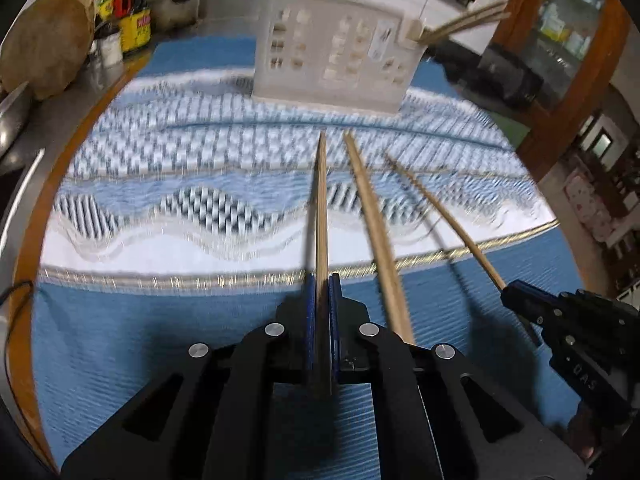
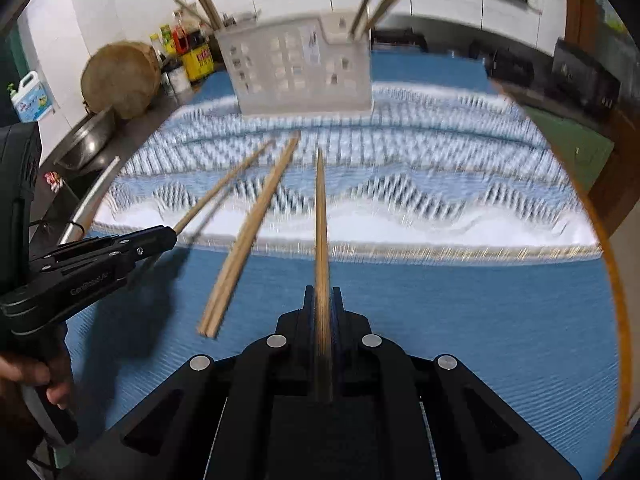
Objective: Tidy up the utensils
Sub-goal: 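Lift the left gripper's chopstick to the holder while the right gripper lifts its own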
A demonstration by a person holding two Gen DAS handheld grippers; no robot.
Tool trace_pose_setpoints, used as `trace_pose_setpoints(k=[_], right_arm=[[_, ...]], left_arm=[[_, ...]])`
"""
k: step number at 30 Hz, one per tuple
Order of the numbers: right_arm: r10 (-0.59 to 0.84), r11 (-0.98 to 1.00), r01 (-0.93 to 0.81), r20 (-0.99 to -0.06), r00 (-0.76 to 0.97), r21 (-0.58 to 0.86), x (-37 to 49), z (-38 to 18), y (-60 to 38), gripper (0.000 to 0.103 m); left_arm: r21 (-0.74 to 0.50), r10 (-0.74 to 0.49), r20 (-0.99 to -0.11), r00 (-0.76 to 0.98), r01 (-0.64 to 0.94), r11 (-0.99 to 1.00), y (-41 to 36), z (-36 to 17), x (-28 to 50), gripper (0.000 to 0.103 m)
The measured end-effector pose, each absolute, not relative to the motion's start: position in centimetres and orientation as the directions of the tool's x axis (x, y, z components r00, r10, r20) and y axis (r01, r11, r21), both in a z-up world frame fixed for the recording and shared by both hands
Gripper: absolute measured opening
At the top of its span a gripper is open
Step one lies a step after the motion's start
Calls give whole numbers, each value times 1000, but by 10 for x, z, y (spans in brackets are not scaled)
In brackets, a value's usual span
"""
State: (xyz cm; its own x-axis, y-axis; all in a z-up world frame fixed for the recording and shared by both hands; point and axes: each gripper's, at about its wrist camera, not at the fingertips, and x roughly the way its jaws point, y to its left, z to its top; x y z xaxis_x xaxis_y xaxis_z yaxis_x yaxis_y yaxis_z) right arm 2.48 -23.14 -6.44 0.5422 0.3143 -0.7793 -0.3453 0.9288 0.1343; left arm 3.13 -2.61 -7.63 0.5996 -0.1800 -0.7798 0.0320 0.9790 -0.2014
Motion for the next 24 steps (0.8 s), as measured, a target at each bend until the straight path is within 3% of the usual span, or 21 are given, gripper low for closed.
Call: trace_pose_setpoints(k=[9, 24], right_arm=[[341, 924, -372, -627, 701, 88, 44, 11, -238, 7], [434, 891, -439, -508, 744, 118, 114, 103, -241, 7]], left_arm=[[-213, -214, -674, 707, 91, 973, -20, -25, 45, 5], [-240, -303, -591, 748, 195, 951, 0, 49, 93, 5]])
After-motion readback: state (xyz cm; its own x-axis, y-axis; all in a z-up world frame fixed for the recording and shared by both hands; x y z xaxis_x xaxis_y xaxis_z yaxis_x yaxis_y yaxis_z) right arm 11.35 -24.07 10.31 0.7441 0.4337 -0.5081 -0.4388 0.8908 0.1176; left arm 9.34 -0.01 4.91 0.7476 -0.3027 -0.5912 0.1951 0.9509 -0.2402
